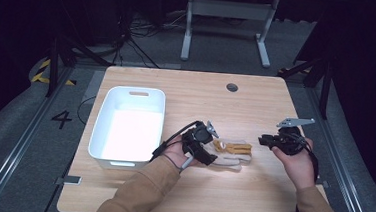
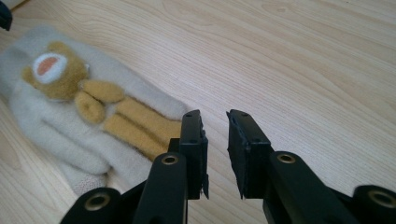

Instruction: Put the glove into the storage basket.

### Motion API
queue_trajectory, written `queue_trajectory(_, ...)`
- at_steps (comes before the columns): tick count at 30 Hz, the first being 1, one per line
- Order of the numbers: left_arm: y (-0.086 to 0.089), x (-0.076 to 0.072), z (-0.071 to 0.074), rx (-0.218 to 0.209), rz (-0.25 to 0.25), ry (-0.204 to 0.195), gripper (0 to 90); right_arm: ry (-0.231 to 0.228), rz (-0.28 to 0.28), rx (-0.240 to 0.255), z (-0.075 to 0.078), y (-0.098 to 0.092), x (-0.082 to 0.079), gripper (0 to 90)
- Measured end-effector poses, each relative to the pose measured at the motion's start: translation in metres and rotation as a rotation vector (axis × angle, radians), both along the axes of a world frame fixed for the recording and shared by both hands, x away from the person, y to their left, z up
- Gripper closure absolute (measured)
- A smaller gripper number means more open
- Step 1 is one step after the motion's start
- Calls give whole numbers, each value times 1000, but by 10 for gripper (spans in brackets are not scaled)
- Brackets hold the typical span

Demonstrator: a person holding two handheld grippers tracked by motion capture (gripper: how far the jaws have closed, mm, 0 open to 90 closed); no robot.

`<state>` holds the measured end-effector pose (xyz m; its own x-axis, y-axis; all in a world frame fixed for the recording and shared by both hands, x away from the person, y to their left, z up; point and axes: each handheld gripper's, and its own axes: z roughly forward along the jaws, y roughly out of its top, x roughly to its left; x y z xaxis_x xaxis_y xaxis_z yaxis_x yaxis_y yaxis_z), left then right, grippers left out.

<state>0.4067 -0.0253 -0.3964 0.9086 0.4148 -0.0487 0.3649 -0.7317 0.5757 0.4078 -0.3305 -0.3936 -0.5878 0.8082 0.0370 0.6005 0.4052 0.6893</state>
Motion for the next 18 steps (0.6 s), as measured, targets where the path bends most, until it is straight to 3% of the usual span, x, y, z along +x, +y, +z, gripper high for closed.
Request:
queue_trajectory(4, -8, 7, -5, 32, -16, 22, 158, -4, -3, 8, 1, -2, -2, 743)
queue_trajectory(6, -11, 9, -7, 42, -15, 11, 136, -9, 1, 8, 1, -4, -2, 739)
queue_trajectory(9, -17, 13, -10, 49, -24, 24, 106, -5, -6, 15, 2, -7, -5, 734)
queue_trajectory(11, -19, 16, -12, 62, -31, 4, 101, -5, -6, 16, 2, -7, -5, 732)
queue_trajectory(18, -27, 22, -23, 96, -53, 22, 30, -9, -3, 19, 2, -9, -9, 721)
